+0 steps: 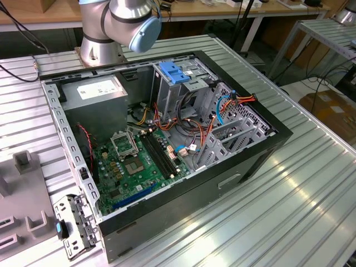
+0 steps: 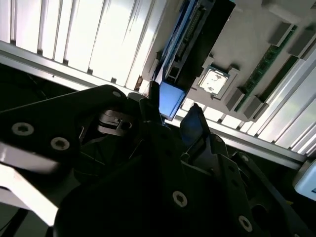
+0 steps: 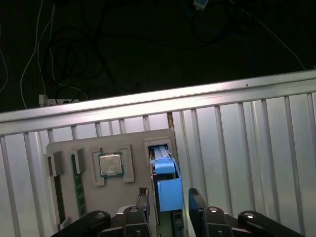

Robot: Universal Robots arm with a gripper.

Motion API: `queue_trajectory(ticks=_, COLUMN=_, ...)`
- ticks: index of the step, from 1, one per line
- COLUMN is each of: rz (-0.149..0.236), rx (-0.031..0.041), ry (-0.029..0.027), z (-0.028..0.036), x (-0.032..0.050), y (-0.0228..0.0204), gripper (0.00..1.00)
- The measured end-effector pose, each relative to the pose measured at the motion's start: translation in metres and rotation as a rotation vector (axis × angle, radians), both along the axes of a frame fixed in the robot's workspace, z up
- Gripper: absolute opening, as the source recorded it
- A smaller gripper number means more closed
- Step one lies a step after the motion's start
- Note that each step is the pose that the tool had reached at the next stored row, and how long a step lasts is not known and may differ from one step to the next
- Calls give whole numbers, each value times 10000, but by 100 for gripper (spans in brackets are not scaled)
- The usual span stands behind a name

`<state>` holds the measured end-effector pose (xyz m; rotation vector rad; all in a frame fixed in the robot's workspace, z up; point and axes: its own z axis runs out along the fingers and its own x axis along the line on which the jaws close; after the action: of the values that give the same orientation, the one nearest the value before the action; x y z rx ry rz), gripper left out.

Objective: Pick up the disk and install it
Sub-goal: 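Pick up the disk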

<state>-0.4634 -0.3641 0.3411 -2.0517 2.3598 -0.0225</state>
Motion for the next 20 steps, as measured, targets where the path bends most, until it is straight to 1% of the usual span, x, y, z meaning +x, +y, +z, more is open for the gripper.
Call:
queue_trajectory(ticks=1, rz=31, rx=1, ry=-1, z=-27, x=-10, y=-2, gripper=45)
queue_trajectory(ticks=4, rz=119, rx=12, ry=-1, z=-80, x=-37, y=-6, gripper=45)
queue_trajectory(ticks=8, rz=189, rx=15, ry=-1, z=-136, x=-39, y=-6, gripper=45)
queue_trajectory(ticks=10, rz=216, rx=15, ry=-1, z=-219, x=-39, y=-6, gripper=45)
queue_trajectory(ticks=13, rz=254, rx=15, ry=-1, z=-290, x=-39, y=-6, gripper=45)
queue_trajectory(ticks=16, rz=351, rx=15, ry=-1, z=-344, x=-39, y=-6, gripper=45)
queue_trajectory(ticks=20, rz=441, rx=14, ry=0, z=-378, x=-39, y=-6, gripper=45)
